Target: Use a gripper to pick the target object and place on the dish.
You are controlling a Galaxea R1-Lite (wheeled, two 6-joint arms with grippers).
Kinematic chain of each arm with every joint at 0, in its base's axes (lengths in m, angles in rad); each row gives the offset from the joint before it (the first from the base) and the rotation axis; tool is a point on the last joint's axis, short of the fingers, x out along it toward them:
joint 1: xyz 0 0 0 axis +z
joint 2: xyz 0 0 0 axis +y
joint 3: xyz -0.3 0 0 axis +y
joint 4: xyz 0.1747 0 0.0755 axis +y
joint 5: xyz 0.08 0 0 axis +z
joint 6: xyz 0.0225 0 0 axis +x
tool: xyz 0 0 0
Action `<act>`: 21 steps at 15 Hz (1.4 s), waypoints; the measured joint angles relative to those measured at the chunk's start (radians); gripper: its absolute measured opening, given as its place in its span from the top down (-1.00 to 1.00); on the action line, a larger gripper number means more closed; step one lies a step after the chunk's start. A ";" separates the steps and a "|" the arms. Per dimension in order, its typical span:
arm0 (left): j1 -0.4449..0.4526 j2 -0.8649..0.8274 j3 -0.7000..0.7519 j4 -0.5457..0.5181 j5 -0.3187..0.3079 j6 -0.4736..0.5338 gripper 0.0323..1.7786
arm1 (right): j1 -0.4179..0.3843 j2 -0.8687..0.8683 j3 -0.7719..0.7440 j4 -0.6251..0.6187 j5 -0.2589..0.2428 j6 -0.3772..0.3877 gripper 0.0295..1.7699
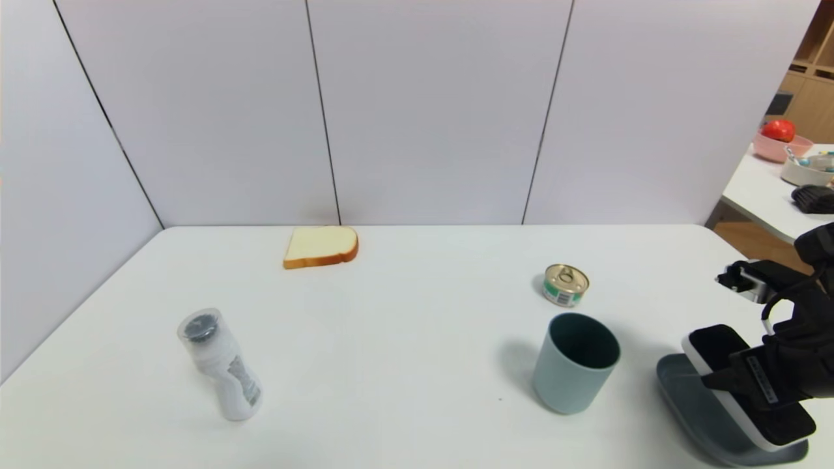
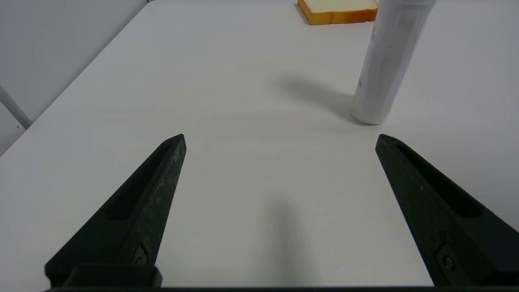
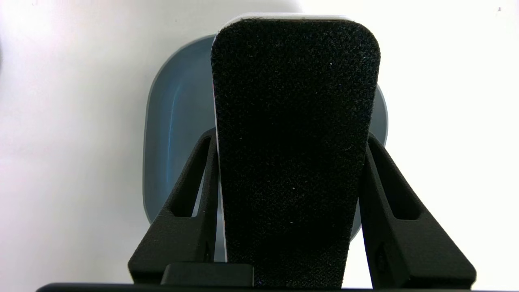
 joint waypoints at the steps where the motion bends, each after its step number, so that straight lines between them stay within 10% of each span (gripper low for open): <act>1: 0.000 0.000 0.000 0.000 0.000 0.000 -0.90 | 0.000 0.008 -0.001 -0.015 0.000 0.000 -0.06; 21: 0.000 0.000 0.000 0.000 0.000 0.000 -0.90 | 0.015 -0.181 -0.148 -0.146 0.008 -0.010 -0.83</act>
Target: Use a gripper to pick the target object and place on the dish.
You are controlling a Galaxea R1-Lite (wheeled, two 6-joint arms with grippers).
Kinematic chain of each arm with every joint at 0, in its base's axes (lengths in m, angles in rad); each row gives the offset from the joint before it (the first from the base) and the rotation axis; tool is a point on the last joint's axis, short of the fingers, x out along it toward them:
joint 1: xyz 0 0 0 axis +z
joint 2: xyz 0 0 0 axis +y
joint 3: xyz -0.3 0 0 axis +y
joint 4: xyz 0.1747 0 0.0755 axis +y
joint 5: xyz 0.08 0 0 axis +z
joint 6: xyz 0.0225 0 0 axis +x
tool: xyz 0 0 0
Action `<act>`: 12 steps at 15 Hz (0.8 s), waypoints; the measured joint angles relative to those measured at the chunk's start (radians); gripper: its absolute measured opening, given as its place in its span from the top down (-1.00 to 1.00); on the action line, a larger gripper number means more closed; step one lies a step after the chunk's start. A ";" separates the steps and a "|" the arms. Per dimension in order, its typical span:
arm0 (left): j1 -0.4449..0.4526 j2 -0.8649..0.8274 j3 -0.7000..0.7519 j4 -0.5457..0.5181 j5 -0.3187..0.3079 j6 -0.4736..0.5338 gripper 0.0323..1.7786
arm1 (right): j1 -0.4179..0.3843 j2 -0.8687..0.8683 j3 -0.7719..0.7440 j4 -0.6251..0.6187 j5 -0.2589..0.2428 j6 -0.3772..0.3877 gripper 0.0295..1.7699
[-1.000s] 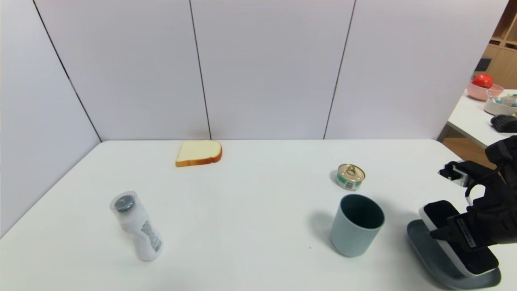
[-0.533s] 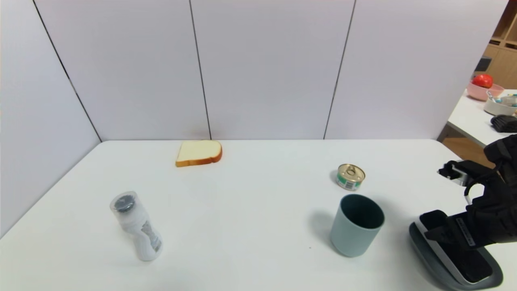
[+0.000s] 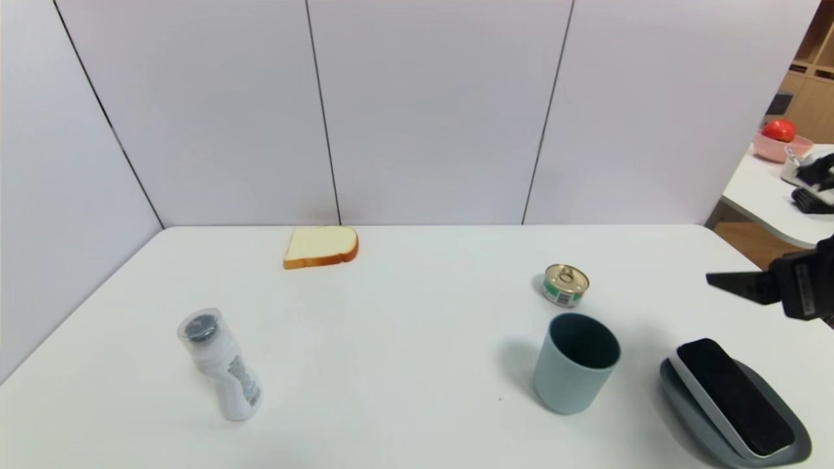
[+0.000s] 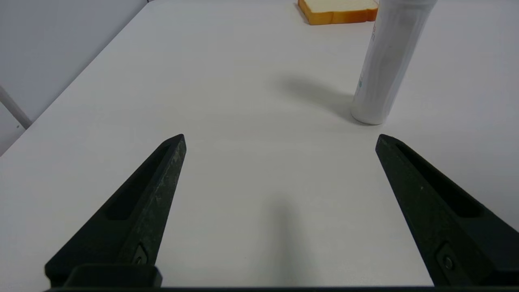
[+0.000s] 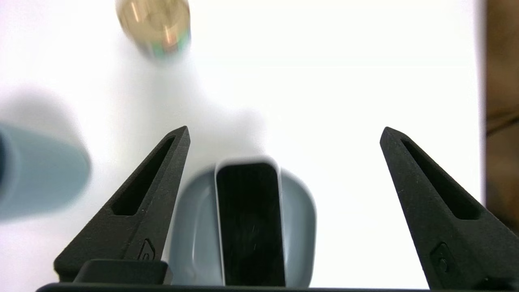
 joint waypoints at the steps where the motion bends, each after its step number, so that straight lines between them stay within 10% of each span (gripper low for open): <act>1: 0.000 0.000 0.000 0.000 0.000 0.000 -0.90 | 0.006 -0.052 -0.011 -0.044 0.016 0.001 -0.84; 12: 0.000 0.000 0.000 0.000 0.000 0.000 -0.90 | -0.037 -0.667 0.206 -0.169 0.039 0.048 -0.91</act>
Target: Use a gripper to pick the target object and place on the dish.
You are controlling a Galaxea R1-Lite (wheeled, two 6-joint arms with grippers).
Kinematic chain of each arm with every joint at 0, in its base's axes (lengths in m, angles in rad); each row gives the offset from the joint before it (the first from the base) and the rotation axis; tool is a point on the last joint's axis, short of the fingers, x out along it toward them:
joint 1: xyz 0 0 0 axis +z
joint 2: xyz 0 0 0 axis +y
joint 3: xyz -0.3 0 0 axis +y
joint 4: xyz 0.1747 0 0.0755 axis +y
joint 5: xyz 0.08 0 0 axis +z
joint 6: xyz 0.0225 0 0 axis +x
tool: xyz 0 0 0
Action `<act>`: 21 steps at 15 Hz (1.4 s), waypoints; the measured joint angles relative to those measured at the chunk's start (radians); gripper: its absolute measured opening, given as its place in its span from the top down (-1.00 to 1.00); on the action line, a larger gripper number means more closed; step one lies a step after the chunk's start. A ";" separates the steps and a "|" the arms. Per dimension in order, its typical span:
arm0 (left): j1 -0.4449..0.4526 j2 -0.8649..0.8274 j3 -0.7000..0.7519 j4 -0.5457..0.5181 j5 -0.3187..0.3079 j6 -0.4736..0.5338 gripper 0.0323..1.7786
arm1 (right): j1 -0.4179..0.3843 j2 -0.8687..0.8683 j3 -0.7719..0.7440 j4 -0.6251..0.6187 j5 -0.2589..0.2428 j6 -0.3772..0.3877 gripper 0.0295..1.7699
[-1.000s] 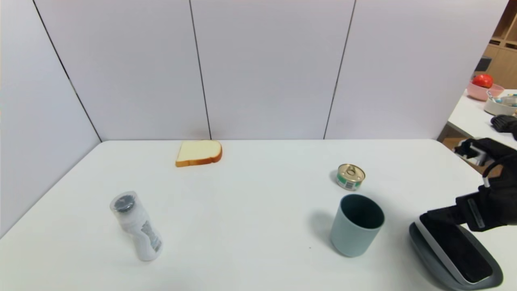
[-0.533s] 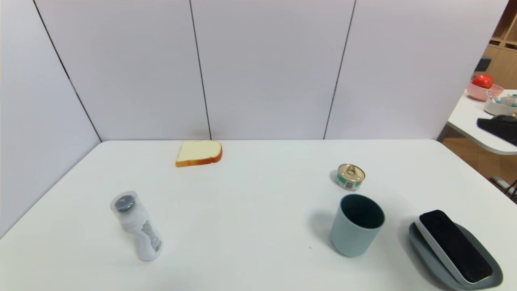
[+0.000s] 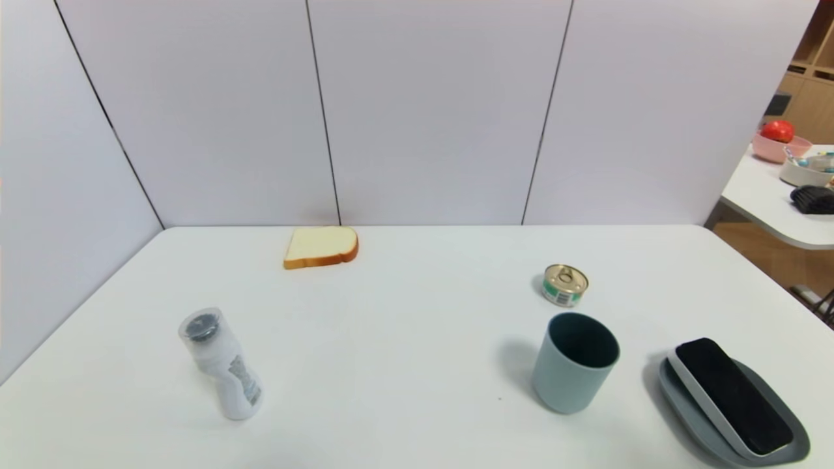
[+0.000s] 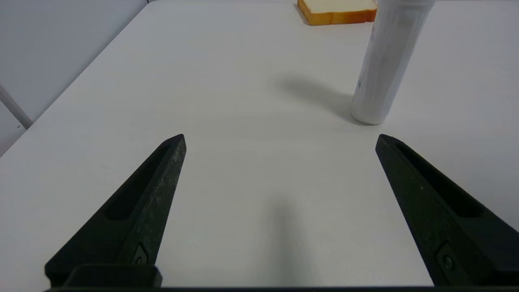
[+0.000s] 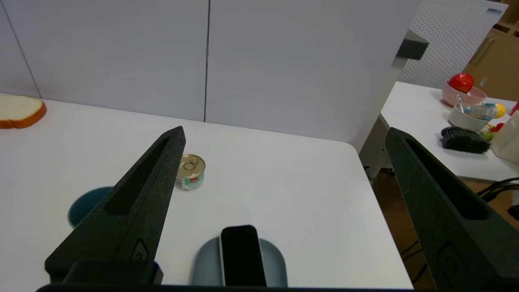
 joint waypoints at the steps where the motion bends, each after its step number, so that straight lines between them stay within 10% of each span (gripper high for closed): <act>1: 0.000 0.000 0.000 0.000 0.000 0.000 -0.90 | -0.004 -0.070 0.061 0.003 0.000 0.008 -0.91; 10: 0.000 0.000 0.000 0.000 0.000 0.000 -0.90 | 0.016 -0.515 0.530 0.000 -0.024 0.036 -0.91; 15: 0.000 0.000 0.000 0.000 0.000 0.000 -0.90 | 0.020 -0.576 0.702 -0.154 0.016 0.035 -0.91; 21: 0.000 0.000 0.000 0.000 0.000 0.000 -0.90 | 0.020 -0.582 0.726 -0.065 0.024 0.043 -0.91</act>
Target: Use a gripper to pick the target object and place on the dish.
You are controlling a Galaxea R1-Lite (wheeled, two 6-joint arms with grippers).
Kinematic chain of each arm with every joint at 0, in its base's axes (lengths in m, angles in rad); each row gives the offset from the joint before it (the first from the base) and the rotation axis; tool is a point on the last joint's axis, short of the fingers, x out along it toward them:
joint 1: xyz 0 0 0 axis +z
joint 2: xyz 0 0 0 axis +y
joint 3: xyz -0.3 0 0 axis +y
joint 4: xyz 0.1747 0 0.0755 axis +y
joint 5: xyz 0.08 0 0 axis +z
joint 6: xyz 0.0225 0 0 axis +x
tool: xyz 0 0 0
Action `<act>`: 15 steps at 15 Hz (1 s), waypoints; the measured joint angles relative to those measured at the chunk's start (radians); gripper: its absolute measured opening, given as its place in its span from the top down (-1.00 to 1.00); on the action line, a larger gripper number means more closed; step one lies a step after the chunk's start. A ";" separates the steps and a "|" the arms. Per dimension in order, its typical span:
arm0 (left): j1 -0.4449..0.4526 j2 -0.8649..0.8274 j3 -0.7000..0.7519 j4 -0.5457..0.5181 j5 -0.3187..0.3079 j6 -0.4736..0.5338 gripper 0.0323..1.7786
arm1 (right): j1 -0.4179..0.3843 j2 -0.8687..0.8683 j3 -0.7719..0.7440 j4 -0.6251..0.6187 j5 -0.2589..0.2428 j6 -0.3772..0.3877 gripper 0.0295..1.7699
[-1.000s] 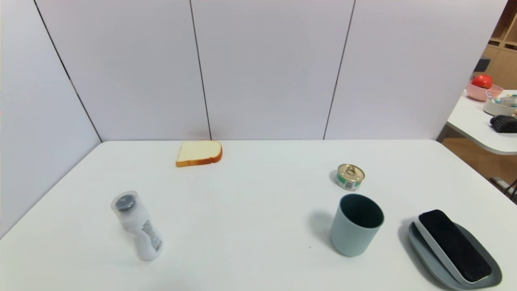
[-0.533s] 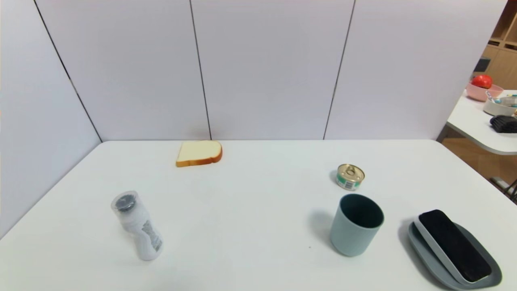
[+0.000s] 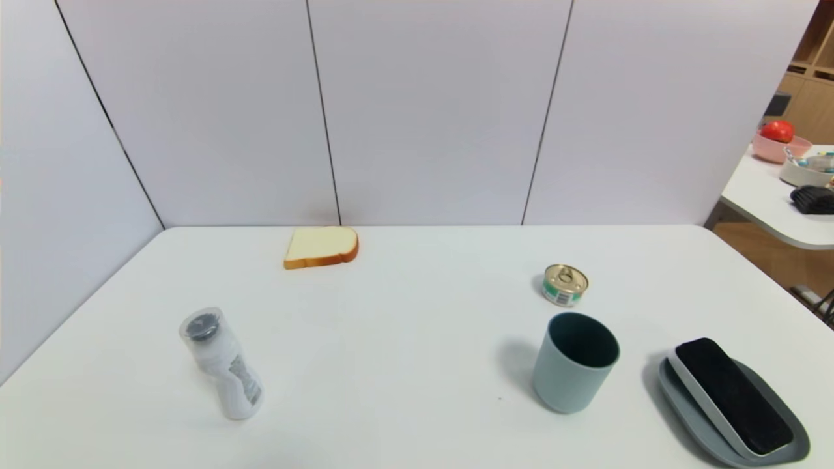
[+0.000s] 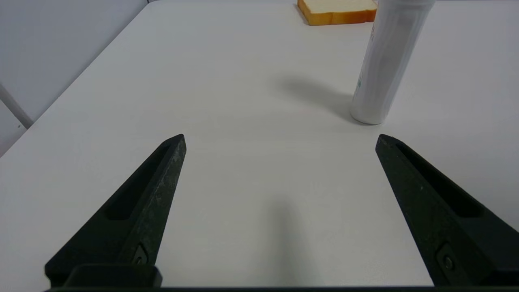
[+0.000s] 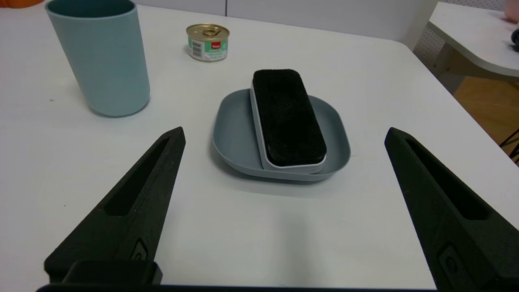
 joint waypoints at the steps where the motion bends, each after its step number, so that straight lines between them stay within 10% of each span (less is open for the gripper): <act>1: 0.000 0.000 0.000 0.000 0.000 0.000 -0.90 | 0.000 0.000 0.000 0.006 0.000 0.005 -0.91; 15: 0.000 0.000 0.000 0.000 0.000 0.000 -0.90 | 0.000 -0.001 0.001 0.017 -0.006 0.026 -0.92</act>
